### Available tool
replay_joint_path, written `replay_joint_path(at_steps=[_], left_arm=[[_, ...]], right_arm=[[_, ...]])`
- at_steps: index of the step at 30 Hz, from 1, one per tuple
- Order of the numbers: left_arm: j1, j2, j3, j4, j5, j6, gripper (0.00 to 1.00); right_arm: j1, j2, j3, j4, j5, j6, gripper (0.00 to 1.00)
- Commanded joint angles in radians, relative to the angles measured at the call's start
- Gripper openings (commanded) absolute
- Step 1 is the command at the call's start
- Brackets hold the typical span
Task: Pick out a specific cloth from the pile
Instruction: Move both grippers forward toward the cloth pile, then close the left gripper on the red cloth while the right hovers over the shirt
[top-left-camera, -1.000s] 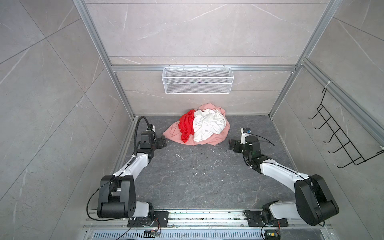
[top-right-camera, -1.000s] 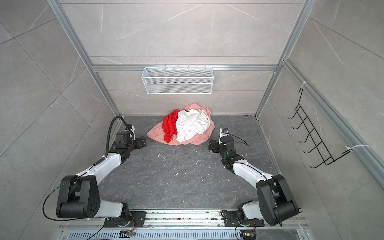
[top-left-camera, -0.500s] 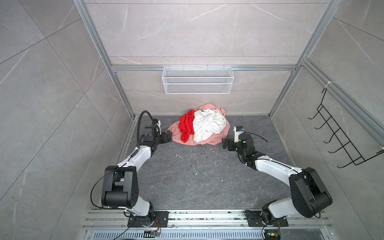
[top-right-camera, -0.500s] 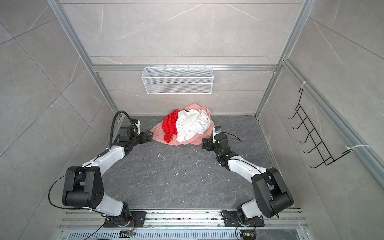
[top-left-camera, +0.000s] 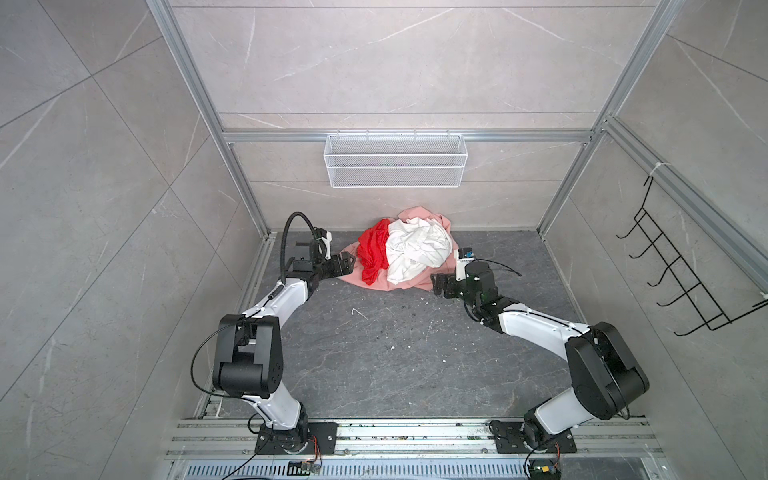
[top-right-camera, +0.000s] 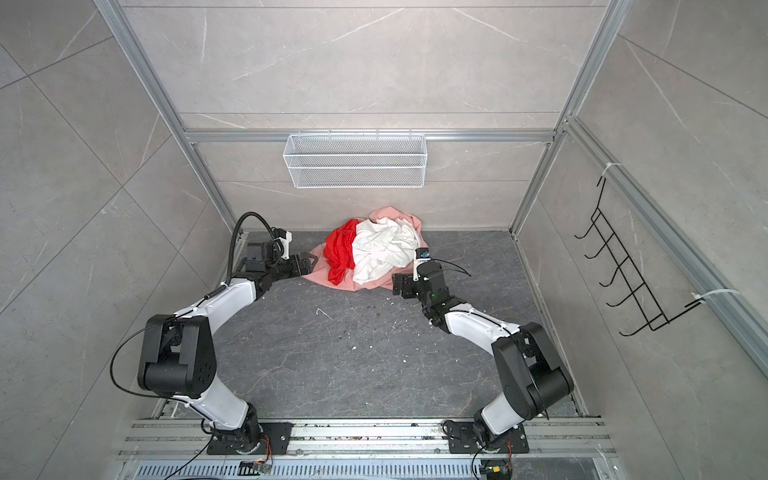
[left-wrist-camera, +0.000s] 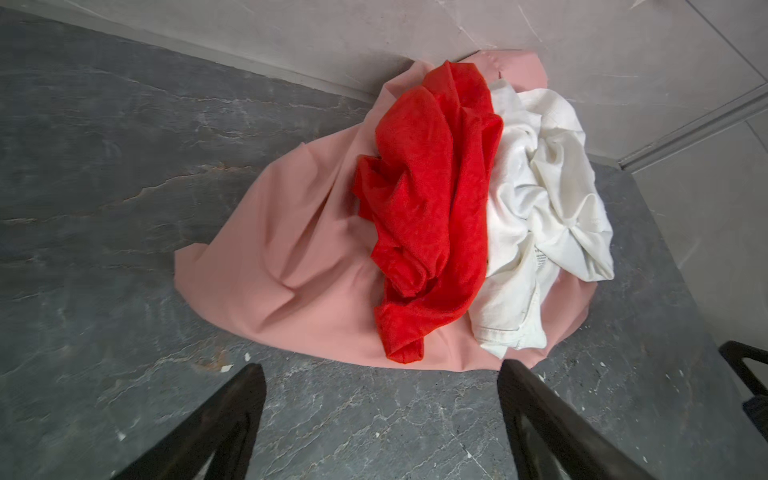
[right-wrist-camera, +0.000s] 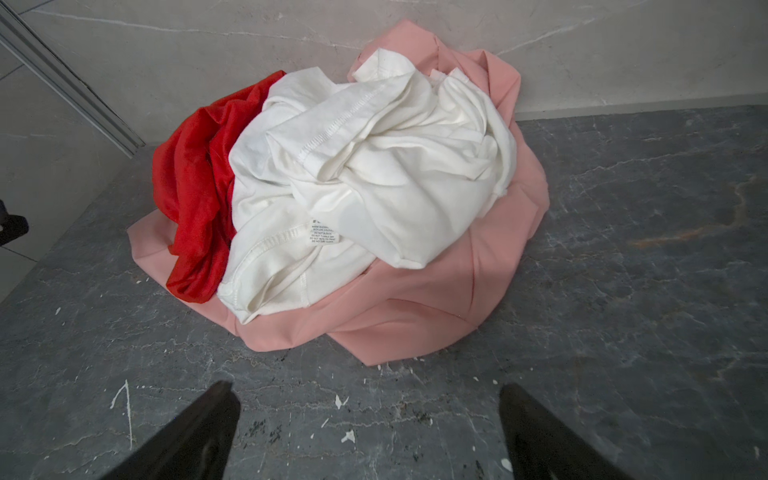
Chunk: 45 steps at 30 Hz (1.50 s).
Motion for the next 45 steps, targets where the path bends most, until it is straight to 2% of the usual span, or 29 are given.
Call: replay_joint_path(at_steps=[1,16,20,29,35,41,45], left_arm=[[-0.004,0.039,0.063,-0.001,0.089,-0.011,0.90],[-0.026,0.219,0.230,0.041,0.249,-0.038,0.83],[-0.030,0.258,0.270,0.045,0.250,-0.037,0.81],[-0.030,0.319,0.331,0.042,0.240,-0.039,0.81],[-0.028,0.368,0.391,0.004,0.190,0.062,0.81],[-0.027,0.432,0.475,-0.015,0.246,0.085,0.81],[-0.027,0.456,0.508,-0.024,0.239,0.084,0.78]], right_arm=[[0.011,0.019,0.040,-0.005,-0.024,0.013,1.00],[0.027,0.052,0.088,-0.019,-0.060,0.056,1.00],[0.032,0.071,0.116,-0.028,-0.072,0.066,0.99],[0.065,0.151,0.213,-0.017,-0.134,-0.022,1.00],[0.078,0.208,0.309,-0.060,-0.156,-0.040,0.99],[0.085,0.233,0.342,-0.076,-0.178,-0.051,0.99],[0.088,0.234,0.341,-0.077,-0.176,-0.051,0.99]])
